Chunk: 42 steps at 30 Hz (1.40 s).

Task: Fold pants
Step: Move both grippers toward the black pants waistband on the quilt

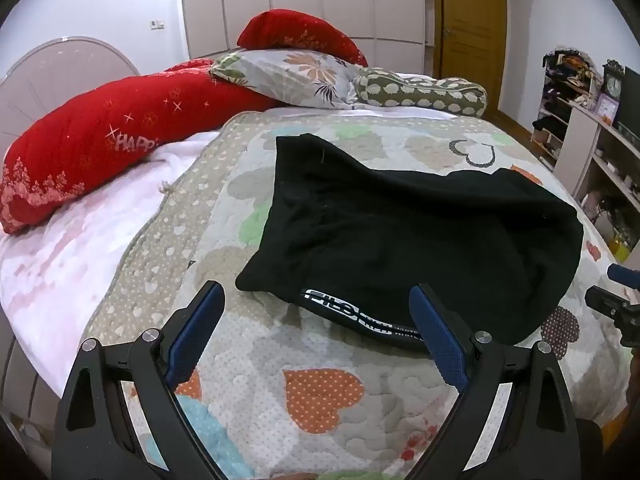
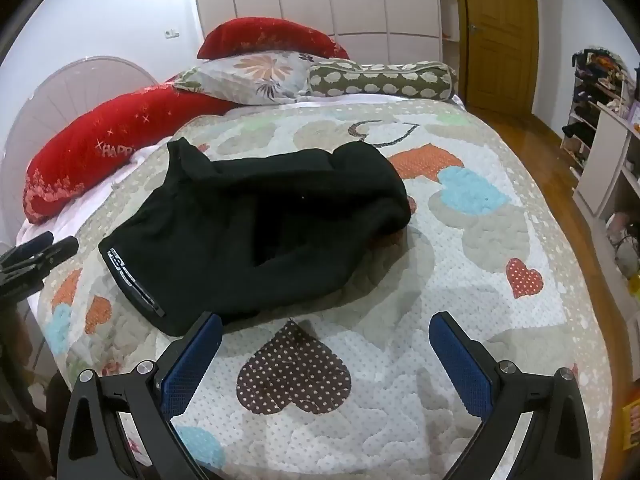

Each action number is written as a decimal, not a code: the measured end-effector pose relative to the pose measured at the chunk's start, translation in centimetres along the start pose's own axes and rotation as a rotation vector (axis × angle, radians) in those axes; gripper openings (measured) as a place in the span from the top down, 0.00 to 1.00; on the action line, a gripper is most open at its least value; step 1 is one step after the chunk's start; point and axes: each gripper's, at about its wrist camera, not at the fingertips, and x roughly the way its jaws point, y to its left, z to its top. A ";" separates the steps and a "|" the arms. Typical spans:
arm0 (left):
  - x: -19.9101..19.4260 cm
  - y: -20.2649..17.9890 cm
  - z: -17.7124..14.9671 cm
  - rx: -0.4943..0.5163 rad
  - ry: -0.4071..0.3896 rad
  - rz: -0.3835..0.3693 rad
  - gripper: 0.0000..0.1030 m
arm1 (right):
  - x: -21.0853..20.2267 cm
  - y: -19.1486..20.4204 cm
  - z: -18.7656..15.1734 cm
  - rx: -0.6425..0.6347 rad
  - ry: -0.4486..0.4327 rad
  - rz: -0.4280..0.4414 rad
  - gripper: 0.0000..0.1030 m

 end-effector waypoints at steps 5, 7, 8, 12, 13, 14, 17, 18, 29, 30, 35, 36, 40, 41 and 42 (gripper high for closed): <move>0.0 0.1 -0.1 -0.005 0.000 -0.016 0.09 | 0.2 -0.4 0.2 0.007 -0.007 0.023 0.00; 0.2 0.3 -0.2 -0.012 0.008 -0.030 0.09 | 1.1 0.1 1.0 0.003 -0.002 0.029 0.00; 0.4 0.2 -0.5 -0.012 0.012 -0.029 0.09 | 1.5 0.8 1.4 -0.002 0.002 0.030 0.00; 2.4 0.2 -0.9 -0.015 0.034 -0.038 0.09 | 1.9 2.3 2.0 -0.019 0.006 0.034 0.00; 2.6 0.2 -1.2 -0.020 0.037 -0.040 0.09 | 2.0 2.6 2.0 -0.022 0.008 0.033 0.00; 3.1 0.2 -0.5 -0.026 0.053 -0.045 0.09 | 2.6 2.5 2.5 -0.021 0.016 0.044 0.00; 3.6 0.2 -0.6 -0.037 0.066 -0.048 0.09 | 3.1 2.9 2.7 -0.029 0.025 0.053 0.00; 3.7 0.2 -0.6 -0.039 0.069 -0.048 0.09 | 3.2 3.1 2.7 -0.034 0.028 0.054 0.00; 3.5 0.6 -0.6 -0.056 0.066 -0.052 0.09 | 3.4 3.2 2.6 -0.034 0.032 0.054 0.00; 3.5 0.6 -0.6 -0.056 0.066 -0.053 0.09 | 3.4 3.2 2.6 -0.033 0.032 0.055 0.00; 3.4 0.6 -0.5 -0.058 0.067 -0.052 0.09 | 3.5 3.0 2.6 -0.035 0.038 0.054 0.00; 3.4 0.6 -0.5 -0.059 0.065 -0.050 0.09 | 3.5 3.0 2.6 -0.035 0.039 0.052 0.00; 3.3 0.5 -0.3 -0.054 0.070 -0.055 0.09 | 3.6 3.0 2.6 -0.035 0.039 0.052 0.00; 3.3 0.6 -0.3 -0.055 0.070 -0.054 0.09 | 3.6 3.0 2.6 -0.034 0.038 0.053 0.00; 3.3 0.6 -0.3 -0.056 0.071 -0.058 0.09 | 3.6 3.0 2.6 -0.029 0.038 0.056 0.00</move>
